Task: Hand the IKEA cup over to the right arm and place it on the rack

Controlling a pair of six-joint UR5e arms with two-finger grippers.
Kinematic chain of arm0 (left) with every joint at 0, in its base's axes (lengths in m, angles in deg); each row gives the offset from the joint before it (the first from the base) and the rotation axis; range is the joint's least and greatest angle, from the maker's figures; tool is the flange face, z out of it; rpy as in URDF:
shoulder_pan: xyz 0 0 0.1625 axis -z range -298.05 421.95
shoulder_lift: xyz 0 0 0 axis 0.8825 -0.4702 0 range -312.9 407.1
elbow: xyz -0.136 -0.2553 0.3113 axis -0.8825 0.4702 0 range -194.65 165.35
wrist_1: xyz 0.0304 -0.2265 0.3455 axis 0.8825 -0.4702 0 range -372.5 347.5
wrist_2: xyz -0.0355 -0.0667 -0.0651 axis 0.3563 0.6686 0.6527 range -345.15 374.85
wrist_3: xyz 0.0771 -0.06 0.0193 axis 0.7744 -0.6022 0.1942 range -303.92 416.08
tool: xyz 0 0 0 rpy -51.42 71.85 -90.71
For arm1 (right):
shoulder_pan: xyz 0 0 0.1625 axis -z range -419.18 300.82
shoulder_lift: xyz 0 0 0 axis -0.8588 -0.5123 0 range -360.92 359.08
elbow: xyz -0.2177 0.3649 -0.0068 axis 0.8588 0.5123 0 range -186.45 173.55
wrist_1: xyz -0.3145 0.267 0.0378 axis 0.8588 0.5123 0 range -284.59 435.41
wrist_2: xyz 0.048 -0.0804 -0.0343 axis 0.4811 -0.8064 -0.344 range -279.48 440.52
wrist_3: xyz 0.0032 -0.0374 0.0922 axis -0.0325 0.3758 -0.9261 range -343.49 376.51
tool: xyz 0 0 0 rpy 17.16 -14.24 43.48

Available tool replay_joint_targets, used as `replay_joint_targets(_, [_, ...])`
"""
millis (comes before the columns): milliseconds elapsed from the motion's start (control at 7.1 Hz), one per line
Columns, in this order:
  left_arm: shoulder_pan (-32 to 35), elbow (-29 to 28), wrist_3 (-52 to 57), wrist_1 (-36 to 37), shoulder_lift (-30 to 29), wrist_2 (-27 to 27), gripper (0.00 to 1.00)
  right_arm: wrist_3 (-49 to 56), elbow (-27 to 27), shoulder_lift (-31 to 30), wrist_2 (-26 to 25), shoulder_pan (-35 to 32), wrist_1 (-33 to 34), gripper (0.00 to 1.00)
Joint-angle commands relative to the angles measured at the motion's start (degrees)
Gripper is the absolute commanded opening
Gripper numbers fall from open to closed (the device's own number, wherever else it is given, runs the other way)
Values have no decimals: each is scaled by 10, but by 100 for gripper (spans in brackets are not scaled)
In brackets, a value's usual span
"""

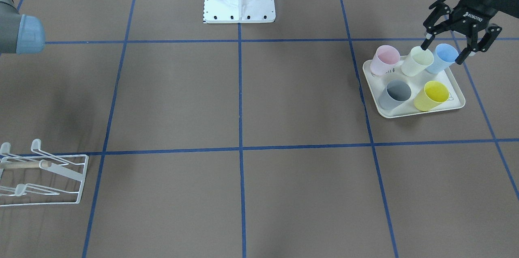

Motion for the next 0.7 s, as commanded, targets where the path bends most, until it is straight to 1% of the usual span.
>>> replay_joint_targets(0, [0,-1,0,0,0,0,100,-17,15,-1,-3,10,-17,0])
replay_joint_targets(563, [0,-2,0,-1,0,0,100,-36,27,-4,-21,32,-19,0])
